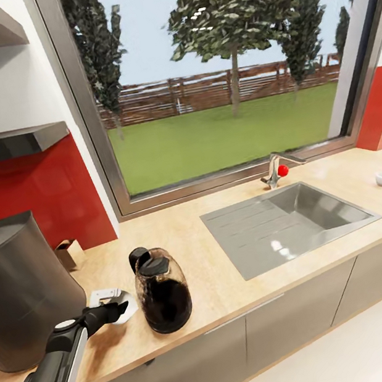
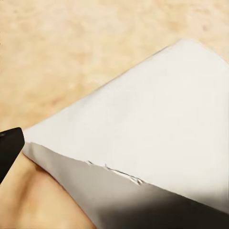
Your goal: Set up a coffee station on the kitchen countertop: keep the coffee maker on the countertop, move the bottle of coffee from the kitchen shelf to the counter next to the coffee maker, place a paper coffee filter on top of the coffee maker, put the saucer next to the coffee maker with the coffee cup on the saucer, and place the electric kettle next to the coffee maker.
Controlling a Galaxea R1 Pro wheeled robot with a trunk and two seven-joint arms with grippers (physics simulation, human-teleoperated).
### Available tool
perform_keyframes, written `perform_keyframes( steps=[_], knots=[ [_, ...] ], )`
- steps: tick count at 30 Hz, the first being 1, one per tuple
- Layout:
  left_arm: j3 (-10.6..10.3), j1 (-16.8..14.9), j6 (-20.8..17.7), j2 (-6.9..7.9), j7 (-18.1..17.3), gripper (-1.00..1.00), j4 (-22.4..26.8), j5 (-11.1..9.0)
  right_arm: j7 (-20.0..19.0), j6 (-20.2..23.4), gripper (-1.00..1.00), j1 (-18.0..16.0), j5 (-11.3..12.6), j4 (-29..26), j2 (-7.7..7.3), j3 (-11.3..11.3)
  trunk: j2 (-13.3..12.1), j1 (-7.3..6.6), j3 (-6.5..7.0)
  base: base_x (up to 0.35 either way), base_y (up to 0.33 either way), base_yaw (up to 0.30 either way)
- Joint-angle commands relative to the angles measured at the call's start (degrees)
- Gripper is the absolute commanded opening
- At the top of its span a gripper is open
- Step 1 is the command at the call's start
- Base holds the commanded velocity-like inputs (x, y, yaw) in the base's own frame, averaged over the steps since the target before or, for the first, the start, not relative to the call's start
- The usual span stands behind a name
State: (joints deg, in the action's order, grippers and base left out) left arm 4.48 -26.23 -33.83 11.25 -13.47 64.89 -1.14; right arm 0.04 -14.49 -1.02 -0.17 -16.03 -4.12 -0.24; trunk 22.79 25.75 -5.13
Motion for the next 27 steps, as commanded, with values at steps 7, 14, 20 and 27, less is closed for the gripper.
perform_keyframes(
  steps=[7, 14, 20, 27],
  knots=[
    [0.1, 0.0, -0.4, 0.04, -0.2, 1.00, 0.1, -0.1, 0.0, -0.2, 1.00, 0.0, 0.0, 0.0, -0.01, 0.0, 0.1, 0.03, -0.13, 0.001, 0.000, 0.000],
    [0.0, 0.0, -0.4, 0.01, -0.2, -1.00, 0.1, -0.1, 0.0, -0.2, 1.00, 0.0, 0.0, 0.0, -0.02, 0.0, 0.1, 0.03, -0.13, 0.000, 0.000, 0.000],
    [0.1, 0.0, -0.4, 0.15, -0.1, -1.00, 0.0, -0.1, 0.0, -0.2, 1.00, 0.0, 0.0, 0.0, -0.01, 0.0, 0.1, 0.03, -0.13, 0.000, 0.000, 0.000],
    [0.2, 0.0, -0.4, 0.22, -0.1, -1.00, -0.3, -0.1, -0.1, -0.2, 1.00, 0.0, 0.0, 0.0, -0.02, 0.0, 0.1, 0.03, -0.13, 0.000, 0.000, 0.000]
  ],
)
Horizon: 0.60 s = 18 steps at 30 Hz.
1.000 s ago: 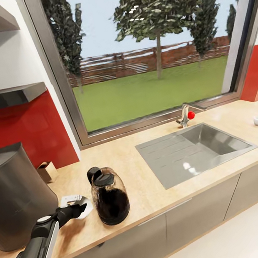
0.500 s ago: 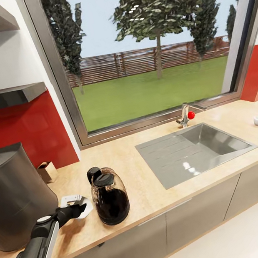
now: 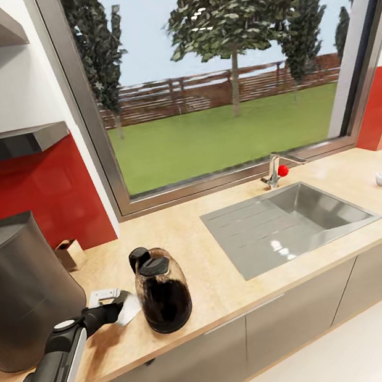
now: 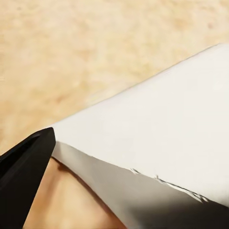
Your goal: Set up a coffee station on the kitchen countertop: keep the coffee maker on the countertop, move the bottle of coffee from the kitchen shelf to the counter next to the coffee maker, place a paper coffee filter on top of the coffee maker, put the saucer next to the coffee maker with the coffee cup on the saucer, and place the electric kettle next to the coffee maker.
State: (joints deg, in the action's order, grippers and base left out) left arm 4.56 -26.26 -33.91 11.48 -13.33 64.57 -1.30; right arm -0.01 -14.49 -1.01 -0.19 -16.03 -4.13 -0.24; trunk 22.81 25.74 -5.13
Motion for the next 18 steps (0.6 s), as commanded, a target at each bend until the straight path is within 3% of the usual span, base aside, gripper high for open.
perform_keyframes(
  steps=[1, 18],
  knots=[
    [0.1, 0.0, -0.4, -0.01, -0.2, -1.00, 0.0, 0.1, 0.0, -0.2, 1.00, 0.0, 0.0, 0.0, -0.02, 0.0, 0.1, 0.04, -0.14, 0.000, 0.000, 0.000],
    [0.1, 0.0, -0.4, 0.03, -0.1, -1.00, 0.0, 0.1, 0.0, -0.2, 1.00, 0.0, 0.0, 0.0, -0.02, 0.0, 0.1, 0.04, -0.14, 0.000, 0.000, 0.000]
  ],
)
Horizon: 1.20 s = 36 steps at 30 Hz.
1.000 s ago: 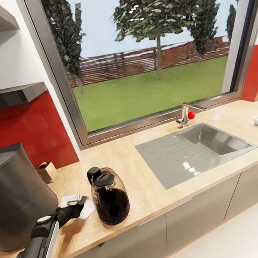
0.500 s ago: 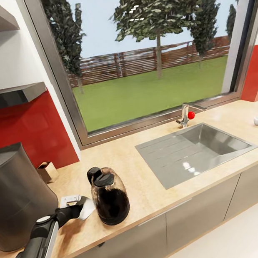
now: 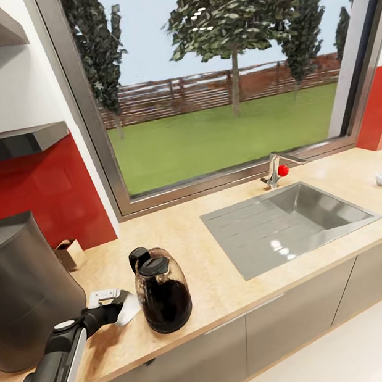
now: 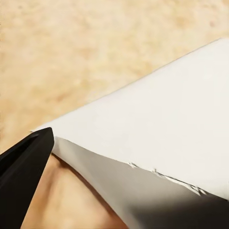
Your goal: Set up a coffee station on the kitchen countertop: keep the coffee maker on the countertop, move the bottle of coffee from the kitchen shelf to the counter next to the coffee maker, place a paper coffee filter on top of the coffee maker, put the saucer next to the coffee maker with the coffee cup on the saucer, and place the electric kettle next to the coffee maker.
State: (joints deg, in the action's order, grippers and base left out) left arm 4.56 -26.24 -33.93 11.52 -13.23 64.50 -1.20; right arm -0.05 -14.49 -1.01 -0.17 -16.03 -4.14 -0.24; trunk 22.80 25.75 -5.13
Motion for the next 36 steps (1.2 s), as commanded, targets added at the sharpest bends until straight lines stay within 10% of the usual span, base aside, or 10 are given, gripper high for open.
perform_keyframes(
  steps=[1, 36],
  knots=[
    [0.1, 0.0, -0.3, -0.01, -0.2, -1.00, 0.1, 0.0, 0.0, -0.2, 1.00, 0.0, 0.0, 0.0, 0.00, 0.0, 0.1, 0.04, -0.13, 0.000, 0.000, 0.000],
    [2.5, -0.5, -0.7, 1.06, 1.6, -1.00, 1.0, 0.0, 0.2, -0.2, 1.00, 0.0, 0.0, 0.0, -0.06, 0.0, 0.1, 0.04, -0.13, 0.000, 0.000, 0.000]
  ],
)
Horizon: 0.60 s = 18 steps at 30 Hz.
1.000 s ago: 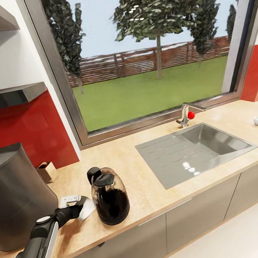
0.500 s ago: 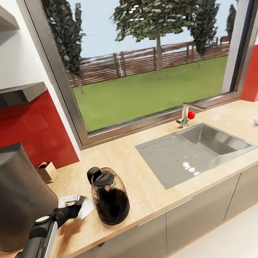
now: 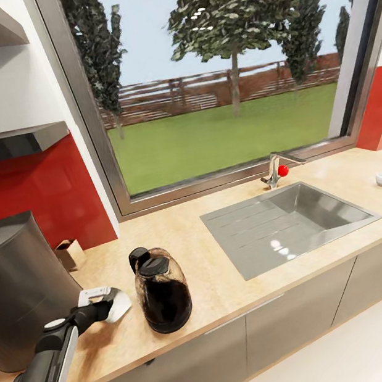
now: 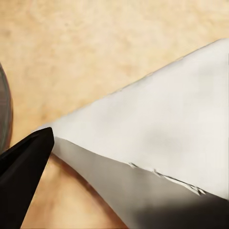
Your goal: Set up a coffee station on the kitchen countertop: keep the coffee maker on the countertop, move the bottle of coffee from the kitchen shelf to the counter next to the coffee maker, place a paper coffee filter on top of the coffee maker, put the saucer next to the coffee maker with the coffee cup on the saucer, and place the electric kettle next to the coffee maker.
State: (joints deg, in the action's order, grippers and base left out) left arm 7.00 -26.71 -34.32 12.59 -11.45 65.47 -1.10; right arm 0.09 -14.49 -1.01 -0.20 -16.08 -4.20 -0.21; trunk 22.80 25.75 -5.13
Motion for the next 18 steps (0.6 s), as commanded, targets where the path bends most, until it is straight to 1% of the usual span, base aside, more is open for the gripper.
perform_keyframes(
  steps=[1, 8, 18],
  knots=[
    [0.1, -0.1, -0.4, 0.06, -0.2, -1.00, 0.1, -0.1, 0.0, -0.2, 1.00, 0.0, 0.0, 0.0, -0.01, 0.0, 0.1, 0.04, -0.13, 0.000, 0.000, 0.000],
    [0.2, -0.6, -0.6, 1.03, -0.5, -1.00, 0.2, -0.2, 0.1, -0.2, 1.00, 0.0, 0.0, -0.1, -0.02, 0.0, 0.1, 0.04, -0.13, 0.000, 0.000, 0.000],
    [0.2, -0.9, -1.1, 1.16, -1.0, -1.00, 0.3, -0.5, 0.1, -0.3, 1.00, 0.0, 0.0, -0.1, -0.04, 0.1, 0.1, 0.04, -0.13, 0.000, 0.000, 0.000]
  ],
)
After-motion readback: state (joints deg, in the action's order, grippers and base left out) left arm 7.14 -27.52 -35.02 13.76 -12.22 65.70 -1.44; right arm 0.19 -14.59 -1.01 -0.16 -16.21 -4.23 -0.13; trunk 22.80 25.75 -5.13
